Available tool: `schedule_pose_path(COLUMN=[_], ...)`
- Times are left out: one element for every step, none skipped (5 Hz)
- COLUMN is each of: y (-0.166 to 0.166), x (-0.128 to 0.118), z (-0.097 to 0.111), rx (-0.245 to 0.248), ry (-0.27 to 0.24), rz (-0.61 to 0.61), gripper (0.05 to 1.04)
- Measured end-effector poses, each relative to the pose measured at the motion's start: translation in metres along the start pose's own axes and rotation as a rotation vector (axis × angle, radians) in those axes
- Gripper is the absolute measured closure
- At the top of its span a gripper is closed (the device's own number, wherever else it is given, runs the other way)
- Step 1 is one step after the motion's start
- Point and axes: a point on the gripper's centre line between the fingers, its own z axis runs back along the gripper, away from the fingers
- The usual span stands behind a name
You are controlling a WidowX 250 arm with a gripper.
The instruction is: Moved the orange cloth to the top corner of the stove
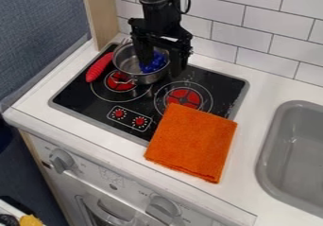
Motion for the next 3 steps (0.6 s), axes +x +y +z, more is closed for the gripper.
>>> schedule_pose_path(y=[-0.001, -0.032, -0.063], x=[-0.004, -0.022, -0.033], z=[-0.011, -0.019, -0.017], rx=[-0.007, -0.016, -0.012], ry=[0.028, 0.064, 0.061], rz=[0.009, -0.047, -0.072], gripper=[0.083, 0.083, 0.083])
